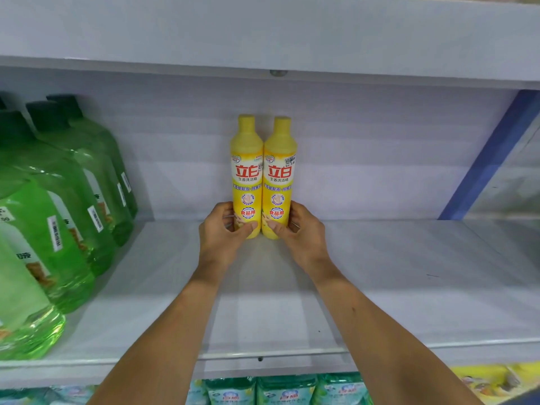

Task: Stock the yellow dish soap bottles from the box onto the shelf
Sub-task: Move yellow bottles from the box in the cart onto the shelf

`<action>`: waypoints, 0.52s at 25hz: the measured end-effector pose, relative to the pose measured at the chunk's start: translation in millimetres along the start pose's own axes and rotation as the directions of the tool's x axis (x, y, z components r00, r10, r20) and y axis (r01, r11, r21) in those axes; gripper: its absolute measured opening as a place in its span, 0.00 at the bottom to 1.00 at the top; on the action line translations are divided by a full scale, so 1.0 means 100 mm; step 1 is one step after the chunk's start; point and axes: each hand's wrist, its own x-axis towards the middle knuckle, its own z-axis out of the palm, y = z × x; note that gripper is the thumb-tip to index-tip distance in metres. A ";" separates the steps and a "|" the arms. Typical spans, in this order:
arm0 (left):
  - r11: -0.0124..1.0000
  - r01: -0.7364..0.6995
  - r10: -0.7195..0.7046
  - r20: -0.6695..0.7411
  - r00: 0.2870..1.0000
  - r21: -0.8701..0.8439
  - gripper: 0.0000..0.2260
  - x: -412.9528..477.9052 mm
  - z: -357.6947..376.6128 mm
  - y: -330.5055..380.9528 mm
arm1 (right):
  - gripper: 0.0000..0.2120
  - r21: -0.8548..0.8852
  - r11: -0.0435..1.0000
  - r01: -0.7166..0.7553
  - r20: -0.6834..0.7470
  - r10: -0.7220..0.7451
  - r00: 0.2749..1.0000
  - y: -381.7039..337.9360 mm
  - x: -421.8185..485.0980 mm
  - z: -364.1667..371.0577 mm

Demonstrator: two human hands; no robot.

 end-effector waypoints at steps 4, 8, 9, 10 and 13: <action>0.999 0.023 -0.023 0.009 1.000 -0.029 0.22 -0.02 -0.01 0.00 | 0.27 -0.016 1.000 -0.019 0.008 0.019 1.000 -0.06 -0.04 -0.02; 0.993 0.107 -0.113 0.108 0.988 0.054 0.16 -0.02 -0.09 0.05 | 0.23 -0.182 0.981 -0.061 0.031 0.068 0.997 -0.14 -0.12 -0.09; 0.987 0.113 -0.129 0.132 0.983 0.118 0.16 -0.04 -0.13 0.11 | 0.24 -0.256 0.964 -0.071 0.037 0.083 0.996 -0.18 -0.14 -0.13; 0.976 0.106 -0.137 0.160 0.978 0.189 0.17 -0.06 -0.17 0.16 | 0.27 -0.353 0.932 -0.078 0.052 0.103 0.993 -0.23 -0.17 -0.19; 0.847 0.012 -0.178 0.262 0.948 0.531 0.26 -0.16 -0.33 0.37 | 0.32 -0.652 0.758 0.000 0.194 0.167 0.967 -0.44 -0.27 -0.41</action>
